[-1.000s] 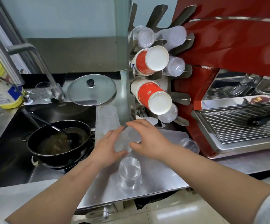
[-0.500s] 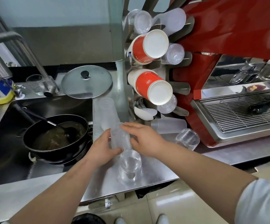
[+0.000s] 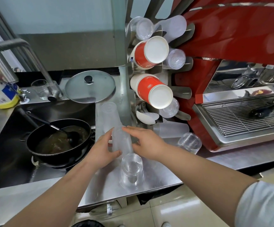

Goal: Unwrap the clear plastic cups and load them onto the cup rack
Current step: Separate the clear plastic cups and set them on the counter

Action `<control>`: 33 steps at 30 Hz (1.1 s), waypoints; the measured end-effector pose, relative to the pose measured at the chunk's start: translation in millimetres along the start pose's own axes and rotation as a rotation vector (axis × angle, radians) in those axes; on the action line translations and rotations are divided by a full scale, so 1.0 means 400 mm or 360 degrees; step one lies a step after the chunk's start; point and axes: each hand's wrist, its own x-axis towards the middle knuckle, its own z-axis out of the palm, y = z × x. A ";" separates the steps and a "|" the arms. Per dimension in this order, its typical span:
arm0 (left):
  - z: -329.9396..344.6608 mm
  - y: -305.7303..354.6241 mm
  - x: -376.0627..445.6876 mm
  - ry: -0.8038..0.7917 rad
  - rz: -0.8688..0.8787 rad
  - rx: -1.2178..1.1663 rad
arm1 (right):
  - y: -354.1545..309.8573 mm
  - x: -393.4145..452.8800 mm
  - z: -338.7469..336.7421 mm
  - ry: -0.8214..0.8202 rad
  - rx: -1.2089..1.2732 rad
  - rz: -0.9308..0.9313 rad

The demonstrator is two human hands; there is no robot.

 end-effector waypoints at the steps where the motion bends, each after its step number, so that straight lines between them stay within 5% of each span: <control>1: -0.005 0.006 -0.005 -0.0006 0.0004 -0.0014 | 0.001 -0.003 -0.005 -0.0004 0.0020 -0.0013; 8: -0.082 0.097 -0.036 0.0102 0.0007 -0.0213 | 0.013 -0.060 -0.069 0.0214 -0.0162 0.0063; 11: -0.110 0.189 -0.041 0.0214 0.0345 0.0254 | 0.020 -0.067 -0.122 0.0102 -0.0354 0.0125; 15: -0.080 0.313 -0.029 -0.0124 0.0650 0.0845 | 0.030 -0.069 -0.221 -0.0111 -0.0661 0.0283; 20: 0.029 0.407 0.032 -0.0560 0.0659 0.1340 | 0.055 -0.087 -0.324 -0.0329 -0.0920 0.0506; 33: 0.265 0.413 0.134 -0.0792 0.0583 0.1627 | 0.165 -0.069 -0.316 -0.0370 -0.0725 0.0885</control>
